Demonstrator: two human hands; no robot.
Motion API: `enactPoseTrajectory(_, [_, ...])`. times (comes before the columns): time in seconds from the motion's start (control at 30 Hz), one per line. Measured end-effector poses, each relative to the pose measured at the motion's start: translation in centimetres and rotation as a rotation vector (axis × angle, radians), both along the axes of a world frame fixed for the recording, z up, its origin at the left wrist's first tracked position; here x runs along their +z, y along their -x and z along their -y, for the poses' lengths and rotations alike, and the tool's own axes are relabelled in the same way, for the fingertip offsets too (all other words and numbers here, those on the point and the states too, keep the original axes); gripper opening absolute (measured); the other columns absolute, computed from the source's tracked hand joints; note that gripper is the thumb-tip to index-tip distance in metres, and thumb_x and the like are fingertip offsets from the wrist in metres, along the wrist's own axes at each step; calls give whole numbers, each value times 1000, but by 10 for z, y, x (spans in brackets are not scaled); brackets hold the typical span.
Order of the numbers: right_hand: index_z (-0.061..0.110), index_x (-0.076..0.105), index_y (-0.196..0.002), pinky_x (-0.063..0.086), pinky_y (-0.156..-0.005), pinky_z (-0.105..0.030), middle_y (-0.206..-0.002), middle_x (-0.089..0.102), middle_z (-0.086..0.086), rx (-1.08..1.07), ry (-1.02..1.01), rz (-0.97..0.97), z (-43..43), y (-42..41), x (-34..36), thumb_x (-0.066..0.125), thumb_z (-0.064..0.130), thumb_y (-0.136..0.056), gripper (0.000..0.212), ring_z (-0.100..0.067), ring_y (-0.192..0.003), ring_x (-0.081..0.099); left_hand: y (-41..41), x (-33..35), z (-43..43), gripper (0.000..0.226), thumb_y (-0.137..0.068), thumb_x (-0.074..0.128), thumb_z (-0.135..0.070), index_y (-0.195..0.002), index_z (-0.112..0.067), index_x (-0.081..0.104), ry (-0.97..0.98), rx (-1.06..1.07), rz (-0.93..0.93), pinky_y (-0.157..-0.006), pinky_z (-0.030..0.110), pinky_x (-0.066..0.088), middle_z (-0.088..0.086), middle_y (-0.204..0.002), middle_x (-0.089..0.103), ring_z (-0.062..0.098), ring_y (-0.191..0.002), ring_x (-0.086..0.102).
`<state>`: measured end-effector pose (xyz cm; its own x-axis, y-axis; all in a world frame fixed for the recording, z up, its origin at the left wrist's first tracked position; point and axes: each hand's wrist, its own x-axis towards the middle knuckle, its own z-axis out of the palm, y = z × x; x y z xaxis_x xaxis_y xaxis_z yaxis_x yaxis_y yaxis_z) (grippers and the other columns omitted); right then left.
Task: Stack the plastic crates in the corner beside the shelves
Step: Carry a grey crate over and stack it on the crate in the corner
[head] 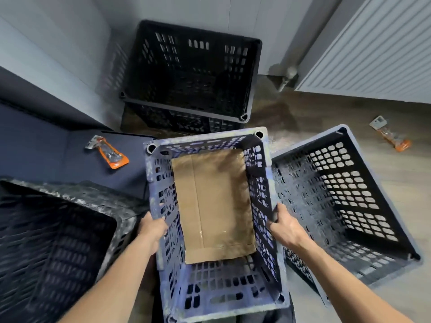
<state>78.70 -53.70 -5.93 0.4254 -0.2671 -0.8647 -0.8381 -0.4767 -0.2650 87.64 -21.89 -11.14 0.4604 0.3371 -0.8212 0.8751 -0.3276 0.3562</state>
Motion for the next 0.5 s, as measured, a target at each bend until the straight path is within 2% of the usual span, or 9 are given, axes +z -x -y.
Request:
enactPoseTrajectory(0.1, [12,36,-125,37,-73,-34,-95,57,-4,-13,-34,8,-3,-8,-31,55,25,-94,39,-24,-81,53,-11,-33,1,55,-93,45,17,-139,-13,49,-37,49,-54,-86,36,46,11,-138,57,24,-110,55])
enactPoseTrajectory(0.17, [20,36,-126,34,-79,-32,-101,49,-2,-37,-45,16,-4,-11,-45,58,26,-96,38,-23,-92,46,-14,-49,2,54,-98,49,7,-146,-14,40,-8,49,-73,-91,36,42,10,-141,54,25,-118,53])
enactPoseTrajectory(0.23, [24,36,-129,35,-85,-34,-109,55,-1,-38,-56,10,-4,-12,-54,59,29,-96,40,-25,-104,50,-18,-63,0,54,-101,50,-3,-151,-16,35,6,38,-83,-103,41,38,7,-147,48,27,-132,47])
enactPoseTrajectory(0.27, [24,35,-143,38,-93,-34,-126,59,-3,-28,-56,2,-5,-13,-57,59,31,-97,53,-28,-118,54,-20,-67,-1,54,-102,50,-5,-152,-16,34,3,44,-91,-107,43,36,5,-150,45,27,-136,44])
enactPoseTrajectory(0.3, [22,28,-155,38,-103,-35,-145,53,-5,-15,-54,-4,-5,-14,-56,59,33,-97,67,-29,-133,50,-21,-70,-2,54,-102,49,-5,-153,-16,34,6,50,-99,-109,44,34,3,-151,43,27,-138,42])
enactPoseTrajectory(0.33, [23,21,-161,36,-109,-35,-154,46,-6,1,-58,-9,-6,-16,-56,60,34,-98,75,-29,-139,46,-23,-73,-3,51,-102,49,-5,-151,-16,38,17,60,-96,-109,43,34,2,-151,44,26,-137,42])
enactPoseTrajectory(0.37, [24,18,-162,37,-110,-34,-153,47,-6,15,-68,-4,-6,-19,-55,60,34,-98,77,-27,-138,47,-25,-74,-4,46,-102,50,-4,-147,-15,44,26,73,-86,-106,41,36,1,-147,49,25,-134,45])
enactPoseTrajectory(0.43, [27,21,-162,41,-101,-32,-137,55,-4,52,-79,6,-4,-29,-54,60,33,-98,75,-24,-126,55,-29,-77,-3,33,-101,51,-4,-133,-12,57,5,93,-62,-95,38,40,6,-131,60,25,-116,53])
enactPoseTrajectory(0.5, [29,30,-159,44,-102,-32,-142,58,-3,128,-58,53,-2,-45,-51,59,30,-96,69,-24,-127,58,-33,-75,0,22,-101,49,-7,-119,-9,62,-60,90,-43,-87,38,44,11,-115,65,27,-99,57])
